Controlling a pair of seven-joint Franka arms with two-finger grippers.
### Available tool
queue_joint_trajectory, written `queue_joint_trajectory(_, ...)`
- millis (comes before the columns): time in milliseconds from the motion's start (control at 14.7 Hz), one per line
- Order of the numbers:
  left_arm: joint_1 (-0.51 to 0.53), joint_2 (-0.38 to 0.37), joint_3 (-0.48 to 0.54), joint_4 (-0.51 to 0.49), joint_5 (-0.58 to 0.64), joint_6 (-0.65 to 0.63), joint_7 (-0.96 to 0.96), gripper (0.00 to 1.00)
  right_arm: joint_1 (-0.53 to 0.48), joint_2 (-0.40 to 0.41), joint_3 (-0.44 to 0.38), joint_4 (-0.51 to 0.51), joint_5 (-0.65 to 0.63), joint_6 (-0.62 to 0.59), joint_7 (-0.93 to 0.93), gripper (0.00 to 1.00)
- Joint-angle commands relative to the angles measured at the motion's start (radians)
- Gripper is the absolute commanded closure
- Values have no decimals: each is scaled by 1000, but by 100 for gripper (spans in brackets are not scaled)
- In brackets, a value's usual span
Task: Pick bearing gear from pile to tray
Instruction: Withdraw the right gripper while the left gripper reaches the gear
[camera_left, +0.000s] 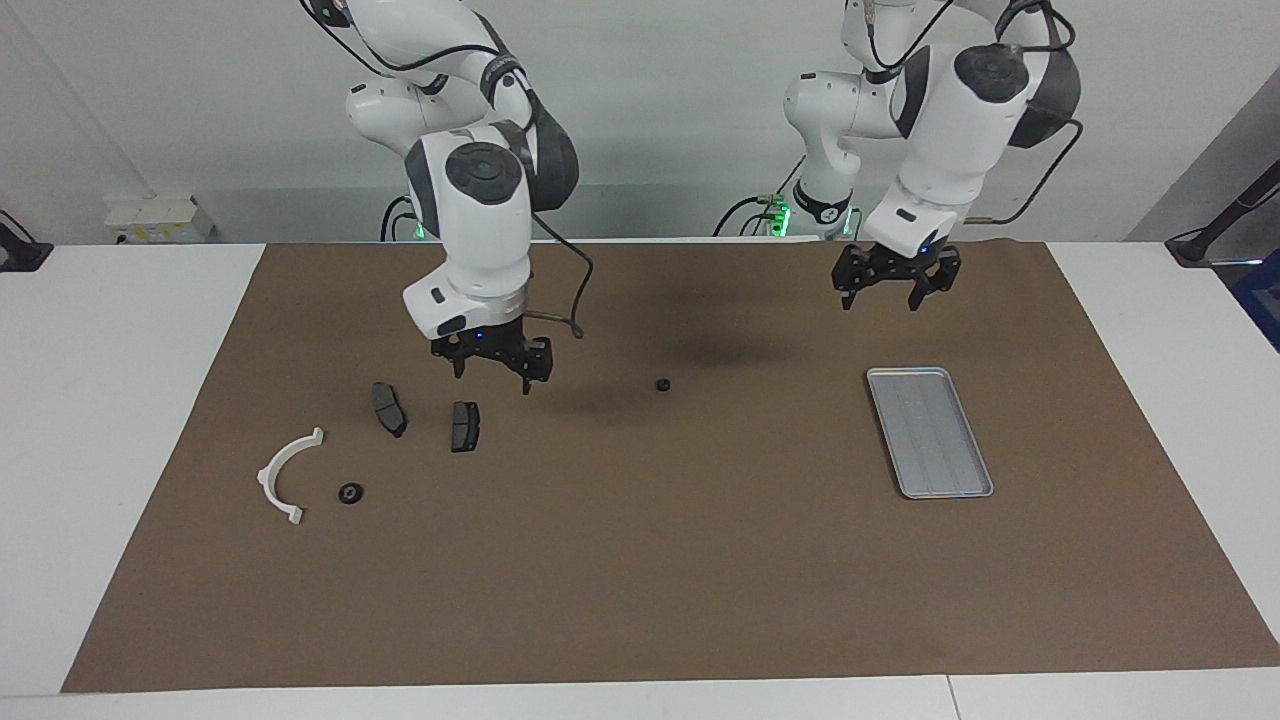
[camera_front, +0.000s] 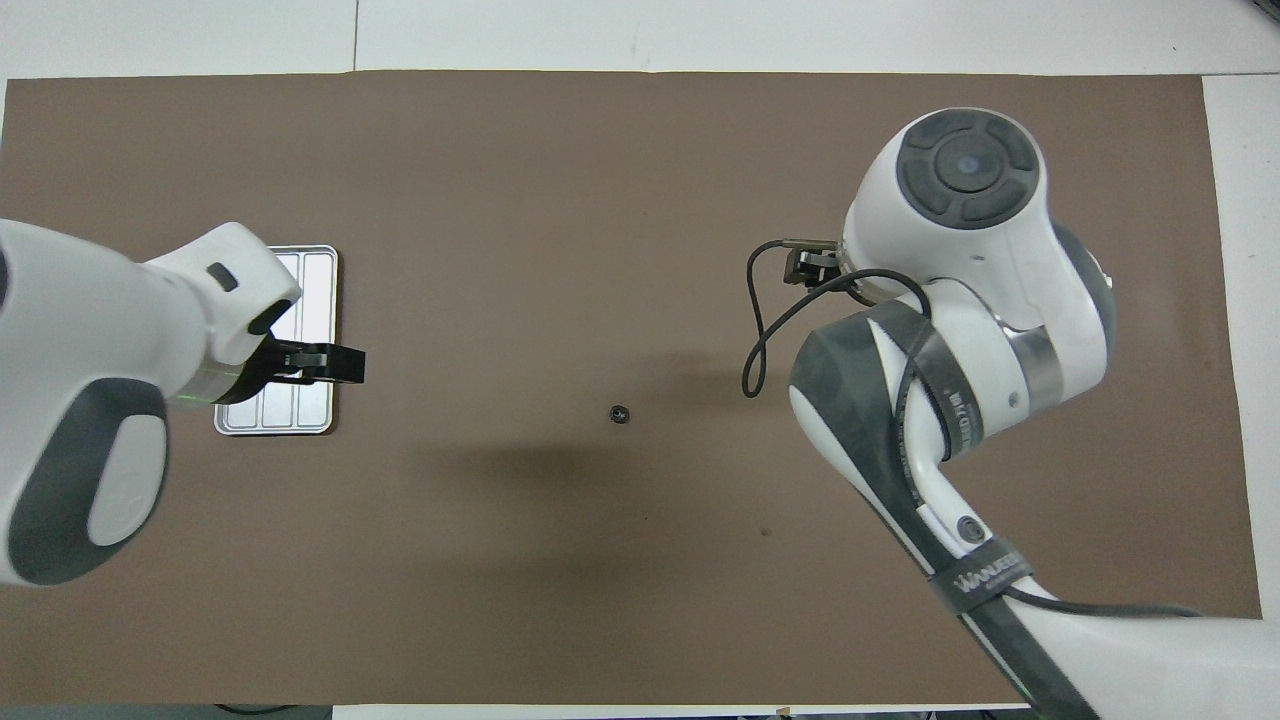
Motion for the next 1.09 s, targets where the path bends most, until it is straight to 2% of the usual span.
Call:
queue_joint_trajectory(0, -76, 133, 13, 7, 2, 152, -106, 0, -78, -20, 14, -6, 33, -19, -162, 0)
queue_joint_trajectory(136, -100, 188, 13, 32, 0, 178, -140, 0, -148, -18, 13, -6, 58, -6, -293, 0)
queue_joint_trajectory(272, -148, 288, 15, 107, 2, 180, -233, 0, -207, -15, 13, -6, 64, 4, -389, 0)
queue_joint_trajectory(544, -247, 456, 18, 277, 9, 167, -385, 0, -279, 1, 10, -40, 64, 81, -426, 0)
queue_joint_trajectory(748, -329, 464, 18, 280, 17, 169, -482, 0, -308, 69, 10, -54, 64, 181, -418, 0)
queue_joint_trajectory(1020, -385, 457, 15, 241, 17, 184, -554, 0, -331, 130, 7, -54, 47, 231, -323, 0)
